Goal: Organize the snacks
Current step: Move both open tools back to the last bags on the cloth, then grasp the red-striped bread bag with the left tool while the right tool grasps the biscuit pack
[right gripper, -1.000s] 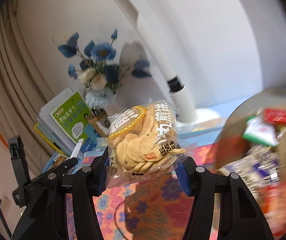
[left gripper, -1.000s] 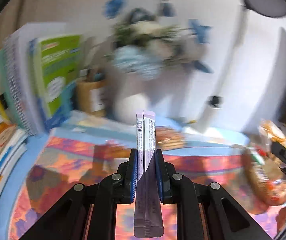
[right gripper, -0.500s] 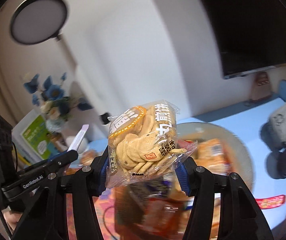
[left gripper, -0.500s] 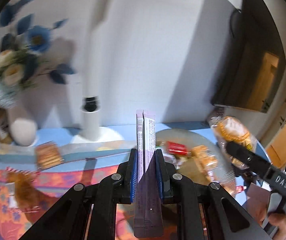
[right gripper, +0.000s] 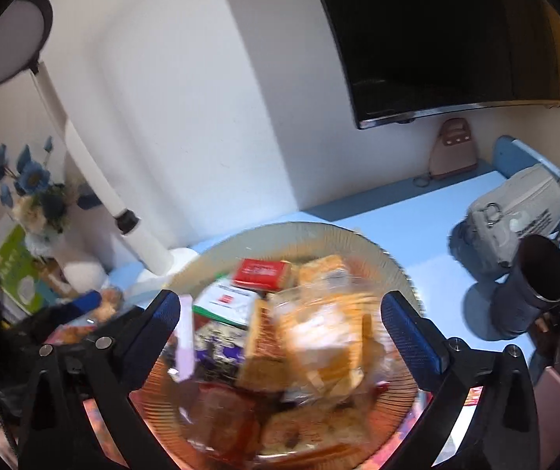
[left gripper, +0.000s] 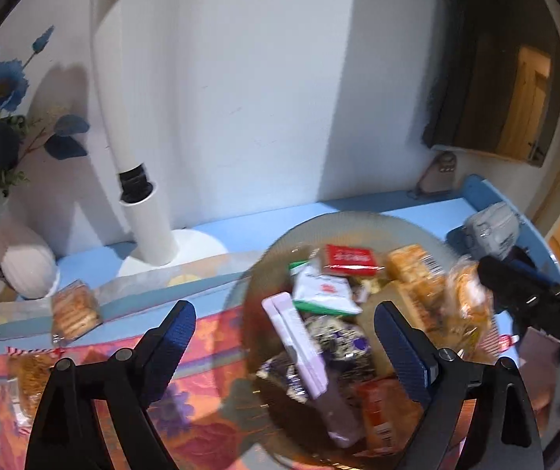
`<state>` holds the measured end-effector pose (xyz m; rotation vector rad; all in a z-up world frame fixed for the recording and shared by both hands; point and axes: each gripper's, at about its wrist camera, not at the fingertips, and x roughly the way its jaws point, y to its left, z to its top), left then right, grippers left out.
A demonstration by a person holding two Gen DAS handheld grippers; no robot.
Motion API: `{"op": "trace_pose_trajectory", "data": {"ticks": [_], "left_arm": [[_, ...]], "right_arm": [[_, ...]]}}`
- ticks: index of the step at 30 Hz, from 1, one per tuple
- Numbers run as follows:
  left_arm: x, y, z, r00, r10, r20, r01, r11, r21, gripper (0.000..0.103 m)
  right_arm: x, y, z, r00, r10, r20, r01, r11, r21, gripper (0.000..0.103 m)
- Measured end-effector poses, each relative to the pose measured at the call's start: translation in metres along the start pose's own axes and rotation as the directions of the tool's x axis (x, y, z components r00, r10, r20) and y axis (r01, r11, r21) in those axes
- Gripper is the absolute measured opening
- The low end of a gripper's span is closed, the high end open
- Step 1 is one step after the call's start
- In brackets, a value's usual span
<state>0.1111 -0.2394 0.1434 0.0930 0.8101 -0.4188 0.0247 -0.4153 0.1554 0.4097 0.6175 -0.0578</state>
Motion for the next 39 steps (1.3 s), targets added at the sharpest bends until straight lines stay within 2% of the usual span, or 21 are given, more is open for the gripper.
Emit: {"op": "trace_pose_trajectory", "data": {"ticks": [7,15,20,22,25,28,33,36,39], "left_arm": [[-0.017,0.049,-0.01,1.0,-0.018,0.011,0.018,0.998,-0.066,0.091],[-0.042,0.127,-0.022,0.994,0.104,0.025,-0.1,0.989,-0.11,0.091],[-0.062,0.185,-0.031,0.982,0.188,-0.003,-0.186,0.972,-0.14,0.091],[-0.068,0.21,-0.038,0.972,0.233,-0.022,-0.234,0.959,-0.16,0.094],[-0.071,0.242,-0.053,0.966,0.256,-0.04,-0.259,0.944,-0.207,0.095],[-0.064,0.262,-0.072,0.964,0.258,-0.065,-0.266,0.933,-0.242,0.095],[-0.041,0.279,-0.099,0.964,0.244,-0.107,-0.264,0.924,-0.275,0.095],[-0.029,0.283,-0.107,0.965,0.238,-0.114,-0.262,0.916,-0.305,0.095],[-0.019,0.283,-0.112,0.972,0.208,-0.113,-0.234,0.914,-0.332,0.095]], "right_arm": [[0.012,0.043,0.0,0.997,0.071,0.018,-0.071,0.997,-0.014,0.103],[0.036,0.123,-0.009,0.986,0.168,-0.015,-0.169,0.983,-0.075,0.103],[0.057,0.168,-0.017,0.952,0.3,-0.056,-0.301,0.953,-0.019,0.103],[0.067,0.185,-0.021,0.946,0.319,-0.061,-0.32,0.947,-0.01,0.103],[0.094,0.21,-0.028,0.94,0.324,-0.109,-0.326,0.946,0.005,0.103],[0.119,0.23,-0.035,0.946,0.3,-0.125,-0.302,0.953,0.005,0.103],[0.163,0.27,-0.052,0.972,0.188,-0.143,-0.212,0.962,-0.173,0.103],[0.183,0.287,-0.059,0.976,0.163,-0.146,-0.196,0.949,-0.248,0.103],[0.213,0.303,-0.063,0.971,0.135,-0.197,-0.196,0.923,-0.33,0.103]]}}
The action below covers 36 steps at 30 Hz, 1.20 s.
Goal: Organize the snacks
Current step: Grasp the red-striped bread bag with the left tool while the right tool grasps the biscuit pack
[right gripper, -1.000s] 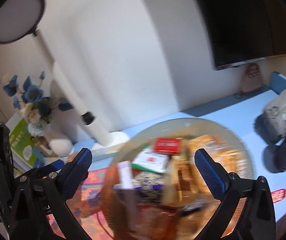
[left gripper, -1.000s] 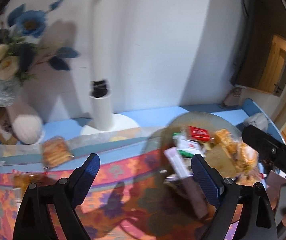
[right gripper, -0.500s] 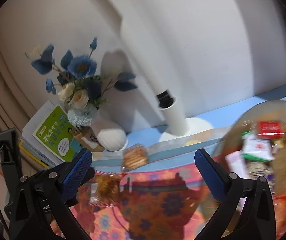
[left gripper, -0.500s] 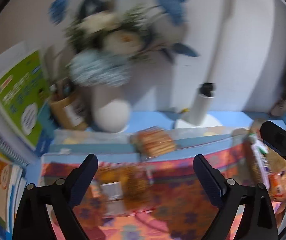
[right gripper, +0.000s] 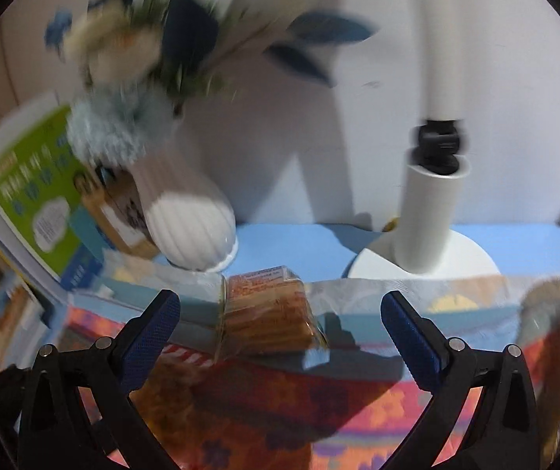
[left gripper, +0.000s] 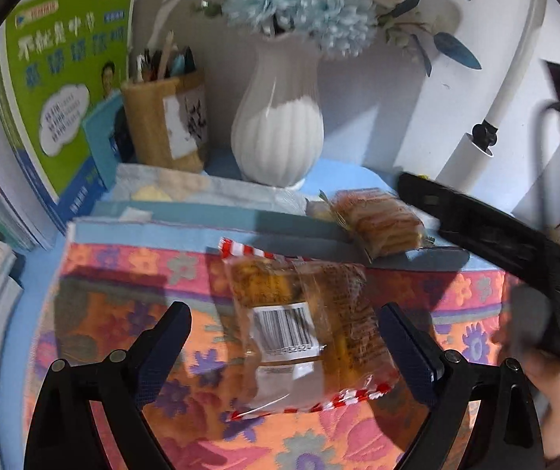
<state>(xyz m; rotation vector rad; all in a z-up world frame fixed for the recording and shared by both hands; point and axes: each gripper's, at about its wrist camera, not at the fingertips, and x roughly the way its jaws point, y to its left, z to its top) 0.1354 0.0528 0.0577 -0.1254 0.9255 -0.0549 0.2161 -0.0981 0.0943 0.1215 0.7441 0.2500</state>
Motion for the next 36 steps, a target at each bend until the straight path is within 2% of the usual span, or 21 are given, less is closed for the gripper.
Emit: {"op": "trace_pose_trajectory", "data": {"ticks": [4,5,7,8,9,14,22,36], "left_arm": [[0.025,-0.009,-0.008,0.999,0.02,-0.034,-0.018,0.999,0.046,0.098],[0.03,-0.008,-0.011,0.999,0.008,-0.041,-0.006,0.999,0.041,0.103],[0.05,0.0,-0.019,0.994,-0.068,-0.088,0.065,0.997,-0.033,0.103],[0.045,0.001,-0.022,0.998,-0.064,-0.027,0.063,0.997,-0.034,0.103],[0.045,-0.001,-0.023,0.998,-0.05,-0.024,0.049,0.998,-0.032,0.103],[0.047,-0.012,-0.028,1.0,-0.007,-0.015,0.007,1.0,-0.001,0.103],[0.046,-0.014,-0.029,1.0,-0.01,-0.014,0.01,1.0,-0.004,0.103],[0.046,-0.014,-0.03,1.0,-0.01,-0.014,0.01,1.0,-0.004,0.103]], "right_arm": [[0.031,0.004,-0.002,0.999,-0.005,-0.053,0.002,0.999,-0.051,0.103],[0.038,0.005,-0.005,0.998,-0.003,-0.058,-0.001,0.997,-0.074,0.103],[0.057,0.008,-0.019,0.997,-0.038,-0.062,0.03,0.991,-0.129,0.103],[0.065,0.01,-0.019,0.992,-0.024,-0.12,0.008,0.991,-0.131,0.103],[0.068,0.011,-0.019,0.991,-0.015,-0.133,-0.003,0.991,-0.133,0.103],[0.07,0.001,-0.022,0.99,0.028,-0.135,-0.04,0.995,-0.089,0.103],[0.075,0.01,-0.02,0.989,0.028,-0.146,-0.043,0.994,-0.098,0.103],[0.067,0.003,-0.019,0.989,0.04,-0.142,-0.053,0.995,-0.088,0.103]]}}
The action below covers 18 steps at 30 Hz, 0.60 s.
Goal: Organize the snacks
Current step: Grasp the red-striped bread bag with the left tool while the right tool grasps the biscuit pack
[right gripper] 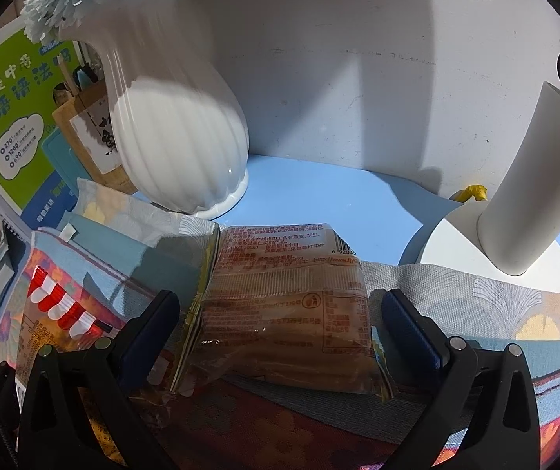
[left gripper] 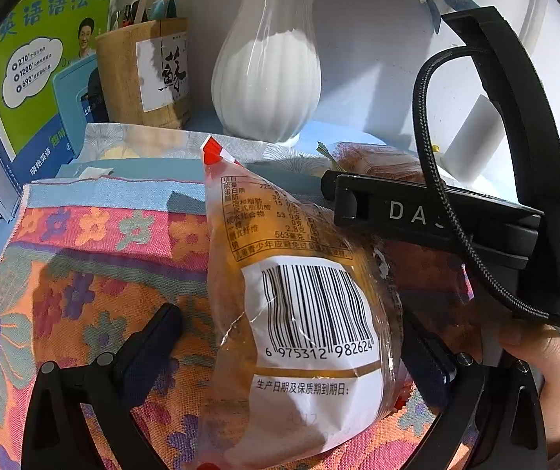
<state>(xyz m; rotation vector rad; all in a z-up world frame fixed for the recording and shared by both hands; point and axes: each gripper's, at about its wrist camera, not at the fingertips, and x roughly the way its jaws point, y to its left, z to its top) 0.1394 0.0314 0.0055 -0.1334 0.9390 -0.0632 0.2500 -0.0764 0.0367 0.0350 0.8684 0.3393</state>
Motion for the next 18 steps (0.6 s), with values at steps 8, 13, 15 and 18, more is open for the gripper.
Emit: {"op": "trace_pose_trajectory", "data": {"ticks": [8,13,15,18], "left_arm": [[0.0006,-0.0022,-0.0004,1.0,0.002,0.0,-0.002,1.0,0.001,0.103],[0.0006,-0.002,-0.0003,1.0,0.001,-0.001,-0.001,1.0,0.001,0.103],[-0.0004,-0.0024,-0.0009,1.0,-0.003,-0.002,0.003,1.0,0.0,0.103],[-0.0029,-0.0023,-0.0025,1.0,-0.007,0.0,0.007,1.0,-0.005,0.103]], "right_arm": [[-0.0057,-0.0045,-0.0009,0.999,0.047,0.015,-0.047,0.999,0.014,0.103],[-0.0061,-0.0052,-0.0009,0.999,0.048,0.015,-0.048,0.999,0.013,0.103],[-0.0059,-0.0043,-0.0011,0.999,0.04,0.012,-0.04,0.999,0.008,0.103],[-0.0064,-0.0038,-0.0013,0.999,0.038,0.017,-0.038,0.999,0.01,0.103]]}}
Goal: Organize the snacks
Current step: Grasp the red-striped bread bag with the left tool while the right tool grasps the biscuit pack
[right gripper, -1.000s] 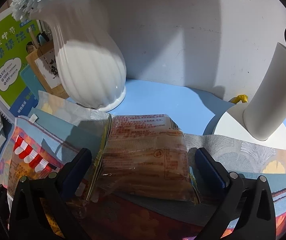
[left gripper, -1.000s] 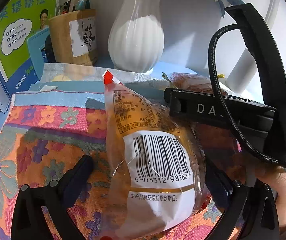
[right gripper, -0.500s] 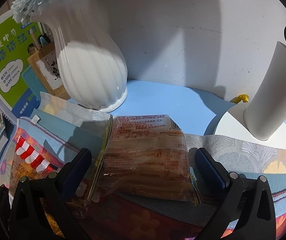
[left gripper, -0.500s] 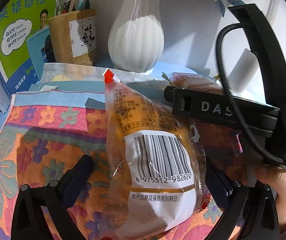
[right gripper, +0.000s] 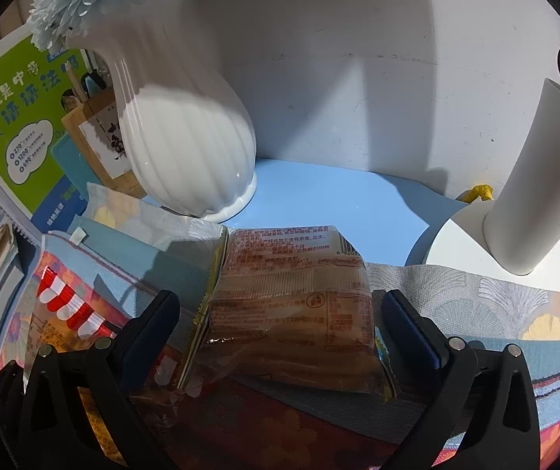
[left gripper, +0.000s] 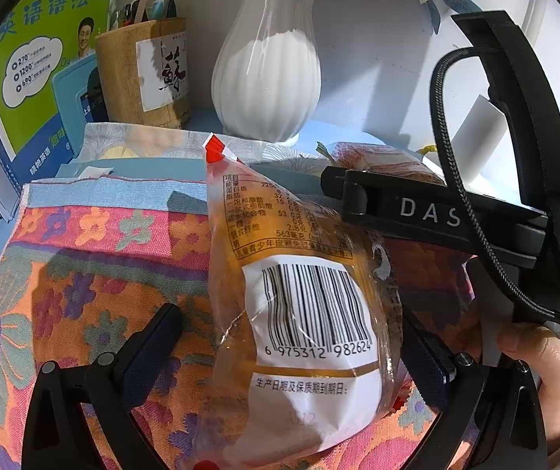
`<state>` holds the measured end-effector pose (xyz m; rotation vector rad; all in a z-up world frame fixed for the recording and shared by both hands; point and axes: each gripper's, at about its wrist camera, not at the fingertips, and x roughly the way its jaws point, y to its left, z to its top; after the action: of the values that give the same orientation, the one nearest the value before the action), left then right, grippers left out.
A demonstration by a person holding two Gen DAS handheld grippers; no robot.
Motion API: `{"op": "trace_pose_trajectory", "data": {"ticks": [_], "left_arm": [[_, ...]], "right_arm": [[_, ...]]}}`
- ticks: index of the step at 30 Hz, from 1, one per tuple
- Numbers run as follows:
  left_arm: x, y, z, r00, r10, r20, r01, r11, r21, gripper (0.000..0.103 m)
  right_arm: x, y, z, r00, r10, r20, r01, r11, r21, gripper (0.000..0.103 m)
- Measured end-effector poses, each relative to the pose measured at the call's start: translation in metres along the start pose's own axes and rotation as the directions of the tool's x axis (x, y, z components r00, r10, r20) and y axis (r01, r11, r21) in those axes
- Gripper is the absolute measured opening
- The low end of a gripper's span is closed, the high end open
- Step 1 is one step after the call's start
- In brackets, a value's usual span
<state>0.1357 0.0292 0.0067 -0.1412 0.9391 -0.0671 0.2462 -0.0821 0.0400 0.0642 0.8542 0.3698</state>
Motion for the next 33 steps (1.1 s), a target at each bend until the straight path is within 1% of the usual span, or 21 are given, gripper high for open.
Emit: {"op": "trace_pose_trajectory", "data": {"ticks": [3,7,11,12,13,14,15,16,18,19,21,24,27,29,31,33], "left_arm": [[-0.005,0.006,-0.001,1.0,0.001,0.006,-0.001,1.0,-0.015,0.103],[-0.009,0.017,-0.002,0.999,0.033,0.012,-0.033,0.998,-0.055,0.103],[-0.014,0.029,-0.002,0.999,0.042,0.018,-0.04,0.994,-0.1,0.103],[-0.016,0.029,-0.003,0.999,0.044,0.022,-0.041,0.994,-0.102,0.102],[-0.017,0.03,-0.003,0.999,0.042,0.029,-0.039,0.994,-0.101,0.093],[-0.02,0.03,-0.004,0.998,0.034,0.043,-0.03,0.995,-0.099,0.081],[-0.022,0.03,-0.004,0.998,0.032,0.05,-0.027,0.995,-0.097,0.063],[-0.025,0.03,-0.004,0.997,0.046,0.062,-0.04,0.995,-0.094,0.061],[-0.027,0.031,-0.005,0.997,0.035,0.069,-0.028,0.995,-0.098,0.059],[-0.027,0.033,-0.005,0.997,0.022,0.072,-0.014,0.994,-0.11,0.058],[-0.028,0.037,-0.005,0.997,0.009,0.079,0.0,0.992,-0.123,0.058],[-0.026,0.037,-0.005,0.995,0.012,0.095,0.0,0.992,-0.126,0.057],[-0.027,0.039,-0.005,0.992,0.002,0.124,0.014,0.991,-0.132,0.054],[-0.03,0.041,-0.003,0.989,-0.016,0.147,0.038,0.989,-0.146,0.051],[-0.034,0.044,-0.002,0.985,-0.026,0.169,0.053,0.986,-0.156,0.047],[-0.035,0.046,-0.001,0.983,-0.038,0.178,0.067,0.985,-0.158,0.047]], "right_arm": [[-0.004,-0.004,0.0,1.0,0.001,0.02,-0.002,1.0,0.019,0.103],[-0.008,-0.012,-0.001,0.999,0.026,0.035,-0.027,0.999,0.045,0.103],[-0.005,-0.004,0.0,1.0,-0.021,0.019,0.021,1.0,0.01,0.102],[-0.005,-0.002,0.0,0.999,-0.036,0.017,0.036,0.999,0.001,0.101],[-0.005,-0.001,0.0,0.999,-0.049,0.018,0.049,0.999,-0.001,0.098],[-0.006,-0.001,-0.001,0.998,-0.052,0.022,0.052,0.999,-0.002,0.079],[-0.007,-0.001,-0.001,0.999,-0.043,0.028,0.043,0.999,-0.004,0.071],[-0.01,-0.002,-0.002,0.998,-0.038,0.04,0.039,0.999,-0.002,0.071],[-0.015,-0.005,-0.003,0.998,-0.018,0.067,0.018,1.0,0.013,0.069],[-0.016,-0.008,-0.003,0.997,0.006,0.076,-0.008,1.0,0.028,0.069],[-0.018,-0.02,-0.003,0.992,0.08,0.094,-0.088,0.993,0.081,0.068],[-0.02,-0.032,-0.005,0.984,0.133,0.115,-0.148,0.979,0.141,0.067],[-0.028,-0.035,-0.007,0.974,0.159,0.164,-0.184,0.971,0.149,0.066],[-0.036,-0.034,-0.009,0.968,0.147,0.203,-0.178,0.973,0.149,0.066],[-0.041,-0.033,-0.008,0.96,0.155,0.235,-0.191,0.972,0.14,0.065],[-0.046,-0.031,-0.008,0.951,0.171,0.258,-0.209,0.97,0.125,0.065]]}}
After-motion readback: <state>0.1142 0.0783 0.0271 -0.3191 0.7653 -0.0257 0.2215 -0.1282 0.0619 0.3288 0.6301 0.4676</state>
